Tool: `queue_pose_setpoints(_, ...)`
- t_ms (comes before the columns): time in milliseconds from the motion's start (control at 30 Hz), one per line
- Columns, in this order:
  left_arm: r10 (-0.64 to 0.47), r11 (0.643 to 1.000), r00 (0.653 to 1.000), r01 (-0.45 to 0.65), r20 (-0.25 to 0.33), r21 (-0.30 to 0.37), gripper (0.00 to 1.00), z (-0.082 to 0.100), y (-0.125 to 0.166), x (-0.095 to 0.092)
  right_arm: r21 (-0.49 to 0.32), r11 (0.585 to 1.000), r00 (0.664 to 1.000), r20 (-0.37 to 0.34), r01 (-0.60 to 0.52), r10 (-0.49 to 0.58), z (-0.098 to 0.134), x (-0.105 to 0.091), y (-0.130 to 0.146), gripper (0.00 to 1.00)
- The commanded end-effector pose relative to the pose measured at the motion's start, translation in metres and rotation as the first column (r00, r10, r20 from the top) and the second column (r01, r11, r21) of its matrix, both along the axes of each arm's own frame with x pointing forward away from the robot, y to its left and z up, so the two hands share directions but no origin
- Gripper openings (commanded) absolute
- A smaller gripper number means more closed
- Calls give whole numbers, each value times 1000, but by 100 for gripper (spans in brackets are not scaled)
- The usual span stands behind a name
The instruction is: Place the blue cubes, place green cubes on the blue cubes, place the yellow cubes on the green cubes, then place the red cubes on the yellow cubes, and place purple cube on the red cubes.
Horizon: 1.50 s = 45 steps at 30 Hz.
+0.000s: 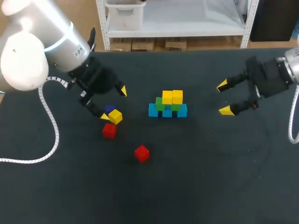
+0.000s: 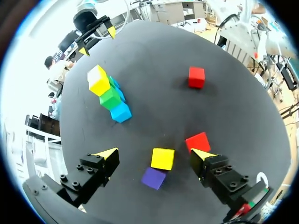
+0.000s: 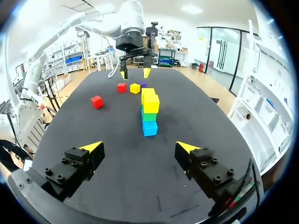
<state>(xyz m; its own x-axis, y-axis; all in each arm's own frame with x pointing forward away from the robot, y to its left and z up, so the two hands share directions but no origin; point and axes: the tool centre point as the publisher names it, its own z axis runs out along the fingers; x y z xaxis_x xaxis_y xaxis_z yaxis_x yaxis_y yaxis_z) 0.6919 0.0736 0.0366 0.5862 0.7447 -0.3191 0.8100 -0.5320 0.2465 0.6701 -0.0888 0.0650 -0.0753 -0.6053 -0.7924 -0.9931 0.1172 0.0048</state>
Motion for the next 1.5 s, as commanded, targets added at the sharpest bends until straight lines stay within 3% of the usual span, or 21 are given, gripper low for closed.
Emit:
queue_pose_setpoints(33, -11, 1000, 1000, 11, -7, 5, 100, -9, -1, 6, 3, 1000, 1000, 0, -1, 1, -1, 1, 0, 100)
queue_pose_setpoints(200, -21, 1000, 1000, 22, -8, 9, 100, -17, -1, 9, 3, 1000, 1000, 0, -1, 1, -1, 1, 0, 100)
queue_pose_setpoints(267, -28, 1000, 1000, 28, -8, 14, 87, -20, -1, 10, 3, 1000, 1000, 0, -1, 1, -1, 1, 0, 100)
queue_pose_setpoints(300, -29, 999, 1000, 29, -8, 15, 85, -21, -1, 10, 3, 1000, 1000, 0, -1, 1, -1, 1, 0, 100)
queue_pose_setpoints(633, -49, 998, 999, 50, -14, 24, 87, -31, -2, 12, 3, 1000, 1000, 0, -1, 1, -1, 1, 0, 100)
queue_pose_setpoints(733, -50, 998, 999, 51, -19, 28, 82, -34, -1, 11, 3, 1000, 1000, 0, -1, 1, -1, 1, 0, 100)
queue_pose_setpoints(867, -49, 998, 998, 50, -28, 29, 69, -38, 0, 8, 3, 1000, 1000, 0, -1, 1, -1, 1, 0, 100)
queue_pose_setpoints(900, -49, 998, 998, 50, -30, 29, 59, -38, 0, 7, 3, 1000, 1000, 0, -1, 1, -1, 1, 0, 100)
queue_pose_setpoints(967, -49, 998, 998, 50, -32, 30, 49, -39, 1, 6, 3, 1000, 1000, 0, -1, 1, -1, 1, 0, 100)
queue_pose_setpoints(1500, -28, 998, 998, 31, -56, 49, 46, -46, 13, -3, 3, 1000, 1000, 0, -1, 1, -1, 1, 0, 100)
